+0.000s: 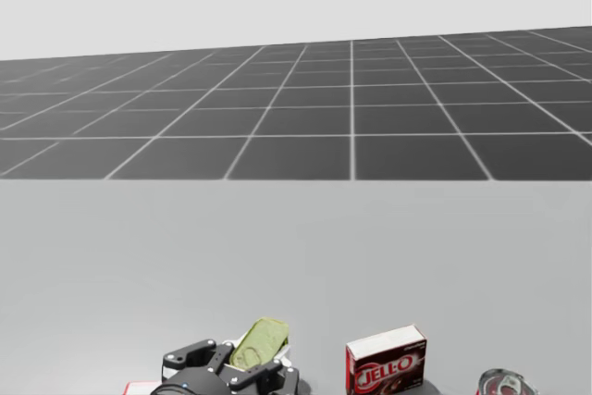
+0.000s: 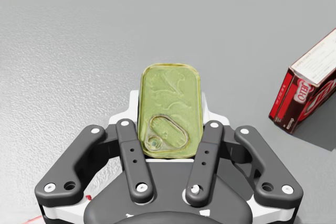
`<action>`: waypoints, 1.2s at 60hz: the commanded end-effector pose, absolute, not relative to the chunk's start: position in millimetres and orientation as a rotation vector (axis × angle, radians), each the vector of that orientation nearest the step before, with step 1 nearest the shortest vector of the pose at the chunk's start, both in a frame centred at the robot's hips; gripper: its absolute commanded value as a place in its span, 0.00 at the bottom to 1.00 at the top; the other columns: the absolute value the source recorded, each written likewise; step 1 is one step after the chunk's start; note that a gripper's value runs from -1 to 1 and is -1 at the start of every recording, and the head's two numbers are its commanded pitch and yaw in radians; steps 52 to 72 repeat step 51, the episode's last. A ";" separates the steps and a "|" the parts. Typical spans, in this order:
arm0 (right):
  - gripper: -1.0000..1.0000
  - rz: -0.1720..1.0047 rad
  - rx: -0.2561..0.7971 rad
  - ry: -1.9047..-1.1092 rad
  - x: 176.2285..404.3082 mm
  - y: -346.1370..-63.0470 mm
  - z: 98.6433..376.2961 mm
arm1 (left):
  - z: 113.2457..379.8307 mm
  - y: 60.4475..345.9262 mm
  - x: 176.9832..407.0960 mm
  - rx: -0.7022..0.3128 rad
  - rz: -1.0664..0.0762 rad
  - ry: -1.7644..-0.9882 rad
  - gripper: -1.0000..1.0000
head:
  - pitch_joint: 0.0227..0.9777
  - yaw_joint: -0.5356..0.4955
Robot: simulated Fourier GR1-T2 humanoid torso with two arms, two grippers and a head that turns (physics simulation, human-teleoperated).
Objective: Pick up the potted meat can and lift it.
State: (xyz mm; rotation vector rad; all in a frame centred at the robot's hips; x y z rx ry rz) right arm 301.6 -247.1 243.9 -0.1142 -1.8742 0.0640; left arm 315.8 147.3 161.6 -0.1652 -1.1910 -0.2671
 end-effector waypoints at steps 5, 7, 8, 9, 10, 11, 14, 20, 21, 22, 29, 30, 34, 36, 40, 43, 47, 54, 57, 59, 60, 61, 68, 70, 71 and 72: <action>0.00 0.064 -0.106 -1.868 303.0 -247.4 243.0 | 194.3 139.6 308.2 -0.265 -0.347 -1.253 0.99 | 0.44 0.65; 0.00 0.065 -0.106 -1.867 303.1 -247.5 242.8 | 198.8 139.5 307.2 -0.268 -0.347 -1.261 0.99 | 0.44 0.65; 0.00 0.065 -0.106 -1.867 303.1 -247.5 242.7 | 201.1 139.5 306.7 -0.270 -0.348 -1.265 1.00 | 0.44 0.65; 0.00 0.066 -0.105 -1.866 303.4 -247.6 242.5 | 203.5 139.5 306.3 -0.273 -0.349 -1.269 1.00 | 0.44 0.65; 0.00 0.066 -0.105 -1.864 303.6 -247.6 242.2 | 210.3 139.4 304.9 -0.275 -0.351 -1.282 0.99 | 0.43 0.65; 0.00 0.067 -0.105 -1.864 303.5 -247.5 242.1 | 212.7 139.4 304.3 -0.276 -0.352 -1.287 0.99 | 0.43 0.65; 0.00 0.067 -0.104 -1.863 303.6 -247.3 241.9 | 222.4 139.4 302.9 -0.276 -0.355 -1.306 1.00 | 0.43 0.65; 0.00 0.068 -0.103 -1.862 303.8 -247.0 241.6 | 244.4 139.0 301.1 -0.278 -0.366 -1.347 1.00 | 0.43 0.65; 0.00 0.068 -0.102 -1.862 303.8 -247.0 241.7 | 249.0 138.7 300.9 -0.278 -0.367 -1.357 1.00 | 0.43 0.65; 0.00 0.067 -0.102 -1.861 303.9 -247.1 241.7 | 251.2 138.6 300.9 -0.279 -0.368 -1.360 0.99 | 0.43 0.65; 0.00 0.066 -0.102 -1.860 304.2 -247.6 241.4 | 273.4 136.9 299.2 -0.279 -0.378 -1.402 1.00 | 0.43 0.65; 0.00 0.066 -0.102 -1.860 304.2 -247.6 241.4 | 275.8 136.8 299.1 -0.277 -0.379 -1.407 1.00 | 0.43 0.65; 0.00 0.067 -0.101 -1.860 304.3 -247.8 241.5 | 290.4 136.2 297.6 -0.278 -0.384 -1.436 1.00 | 0.43 0.65; 0.00 0.066 -0.100 -1.860 304.4 -248.0 241.6 | 298.1 136.1 297.0 -0.276 -0.386 -1.454 1.00 | 0.43 0.65; 0.00 0.065 -0.100 -1.861 304.5 -248.4 241.9 | 313.9 136.2 295.5 -0.280 -0.388 -1.488 1.00 | 0.42 0.64; 0.00 0.064 -0.100 -1.861 304.7 -248.7 242.0 | 322.4 136.3 294.7 -0.277 -0.388 -1.509 1.00 | 0.42 0.64; 0.00 0.063 -0.101 -1.860 304.7 -248.8 242.0 | 339.2 136.5 292.5 -0.277 -0.388 -1.549 1.00 | 0.42 0.64; 0.00 0.063 -0.100 -1.860 304.5 -248.9 242.1 | 357.1 135.9 288.9 -0.269 -0.393 -1.597 1.00 | 0.42 0.64; 0.00 0.063 -0.100 -1.860 304.5 -248.9 242.1 | 357.1 135.9 288.9 -0.269 -0.393 -1.597 1.00 | 0.42 0.64; 0.00 0.063 -0.100 -1.860 304.5 -248.9 242.1 | 357.1 135.9 288.9 -0.269 -0.393 -1.597 1.00 | 0.42 0.64; 0.00 0.063 -0.100 -1.860 304.5 -248.9 242.1 | 357.1 135.9 288.9 -0.269 -0.393 -1.597 1.00 | 0.42 0.64; 0.00 0.063 -0.100 -1.860 304.5 -248.9 242.1 | 357.1 135.9 288.9 -0.269 -0.393 -1.597 1.00 | 0.42 0.64; 0.00 0.063 -0.100 -1.860 304.5 -248.9 242.1 | 357.1 135.9 288.9 -0.269 -0.393 -1.597 1.00 | 0.42 0.64; 0.00 0.063 -0.100 -1.860 304.5 -248.9 242.1 | 357.1 135.9 288.9 -0.269 -0.393 -1.597 1.00 | 0.42 0.64; 0.00 0.063 -0.100 -1.860 304.5 -248.9 242.1 | 357.1 135.9 288.9 -0.269 -0.393 -1.597 1.00 | 0.42 0.64; 0.00 0.063 -0.100 -1.860 304.5 -248.9 242.1 | 357.1 135.9 288.9 -0.269 -0.393 -1.597 1.00 | 0.42 0.64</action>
